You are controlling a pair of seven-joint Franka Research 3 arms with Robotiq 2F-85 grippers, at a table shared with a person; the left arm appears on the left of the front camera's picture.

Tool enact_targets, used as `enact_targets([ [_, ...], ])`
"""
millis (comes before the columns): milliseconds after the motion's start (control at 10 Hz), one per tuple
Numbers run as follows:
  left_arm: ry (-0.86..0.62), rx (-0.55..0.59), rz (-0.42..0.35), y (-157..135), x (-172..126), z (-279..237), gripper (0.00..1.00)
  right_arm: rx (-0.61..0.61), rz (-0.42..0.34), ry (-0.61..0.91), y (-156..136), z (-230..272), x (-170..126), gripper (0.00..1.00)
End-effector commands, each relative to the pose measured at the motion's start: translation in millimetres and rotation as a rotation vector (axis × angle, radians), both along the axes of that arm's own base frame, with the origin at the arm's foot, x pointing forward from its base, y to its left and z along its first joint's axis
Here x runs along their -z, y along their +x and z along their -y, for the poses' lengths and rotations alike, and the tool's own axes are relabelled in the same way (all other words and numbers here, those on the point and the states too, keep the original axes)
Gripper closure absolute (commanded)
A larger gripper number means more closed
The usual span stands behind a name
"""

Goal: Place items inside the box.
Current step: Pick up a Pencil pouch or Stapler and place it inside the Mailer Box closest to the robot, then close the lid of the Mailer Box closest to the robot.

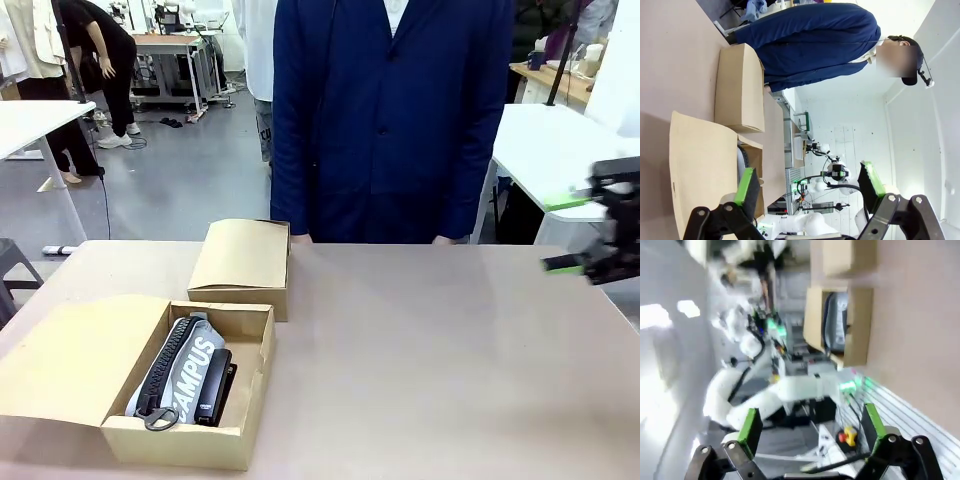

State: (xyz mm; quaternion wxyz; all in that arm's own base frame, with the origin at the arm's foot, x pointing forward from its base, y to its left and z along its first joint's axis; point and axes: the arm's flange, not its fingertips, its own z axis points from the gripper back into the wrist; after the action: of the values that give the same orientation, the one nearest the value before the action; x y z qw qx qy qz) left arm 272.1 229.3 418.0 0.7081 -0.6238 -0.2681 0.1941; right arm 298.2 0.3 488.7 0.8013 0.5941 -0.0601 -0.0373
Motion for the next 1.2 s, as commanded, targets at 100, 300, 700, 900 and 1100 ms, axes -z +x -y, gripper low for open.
enact_targets([
  [100, 0.0, 0.003, 0.022, -1.4, -1.6, 0.4, 0.0, 0.124, -0.022, 0.023, -10.6, 8.2, 66.0, 0.0],
  [300, 0.0, 0.003, 0.022, -1.4, -1.6, 0.4, 0.0, 0.116, -0.02, 0.031, 9.8, 47.8, 24.1, 0.0],
  [700, 0.0, 0.003, 0.022, -1.4, -1.6, 0.4, 0.0, 0.116, -0.02, 0.031, 9.8, 47.8, 24.1, 0.0],
  [900, 0.0, 0.003, 0.022, -1.4, -1.6, 0.4, 0.0, 0.116, -0.02, 0.031, 9.8, 47.8, 24.1, 0.0],
  [1100, 0.001, 0.001, 0.001, 0.2, -0.4, 0.1, 0.0, 0.116, -0.02, 0.031, 9.8, 47.8, 24.1, 0.0],
])
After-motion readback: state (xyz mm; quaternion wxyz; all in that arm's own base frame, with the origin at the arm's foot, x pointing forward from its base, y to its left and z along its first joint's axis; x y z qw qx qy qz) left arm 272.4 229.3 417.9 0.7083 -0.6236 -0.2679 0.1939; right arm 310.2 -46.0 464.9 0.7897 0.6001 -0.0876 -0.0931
